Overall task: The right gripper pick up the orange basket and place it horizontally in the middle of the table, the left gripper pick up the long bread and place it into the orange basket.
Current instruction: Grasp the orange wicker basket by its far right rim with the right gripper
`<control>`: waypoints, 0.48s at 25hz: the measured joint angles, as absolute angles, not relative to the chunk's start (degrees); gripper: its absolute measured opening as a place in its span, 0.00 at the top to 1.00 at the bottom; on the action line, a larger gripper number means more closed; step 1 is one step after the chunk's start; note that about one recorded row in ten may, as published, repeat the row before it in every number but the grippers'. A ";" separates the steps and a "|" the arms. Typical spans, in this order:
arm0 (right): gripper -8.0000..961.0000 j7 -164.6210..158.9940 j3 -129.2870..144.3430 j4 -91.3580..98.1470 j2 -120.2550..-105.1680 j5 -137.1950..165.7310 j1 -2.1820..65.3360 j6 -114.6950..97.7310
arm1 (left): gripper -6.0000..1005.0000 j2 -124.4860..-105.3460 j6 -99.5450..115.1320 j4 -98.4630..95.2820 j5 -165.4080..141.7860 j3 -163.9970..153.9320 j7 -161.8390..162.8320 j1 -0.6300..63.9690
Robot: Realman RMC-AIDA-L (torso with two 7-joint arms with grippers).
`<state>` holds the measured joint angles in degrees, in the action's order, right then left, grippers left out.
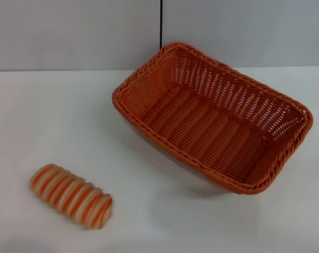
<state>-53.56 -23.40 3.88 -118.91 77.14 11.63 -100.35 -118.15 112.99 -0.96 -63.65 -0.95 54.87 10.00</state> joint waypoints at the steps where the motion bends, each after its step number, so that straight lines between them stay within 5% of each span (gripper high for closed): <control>1: 0.42 -53.55 -23.36 3.86 -118.91 77.26 11.56 -100.40 | 0.29 -118.16 113.00 -1.39 -63.68 -1.33 54.87 10.05; 6: 0.42 -58.10 -22.57 5.27 -118.74 78.37 11.06 -99.70 | 0.39 -118.11 112.89 -2.03 -64.19 -2.25 54.93 10.06; 12: 0.42 -61.57 -17.63 11.27 -118.62 82.49 10.70 -102.41 | 0.39 -118.00 113.05 -5.53 -65.19 -5.76 59.92 9.19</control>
<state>-61.57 -17.63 11.27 -118.62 82.49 10.70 -102.41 -118.00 113.05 -5.53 -65.19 -5.76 59.92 9.19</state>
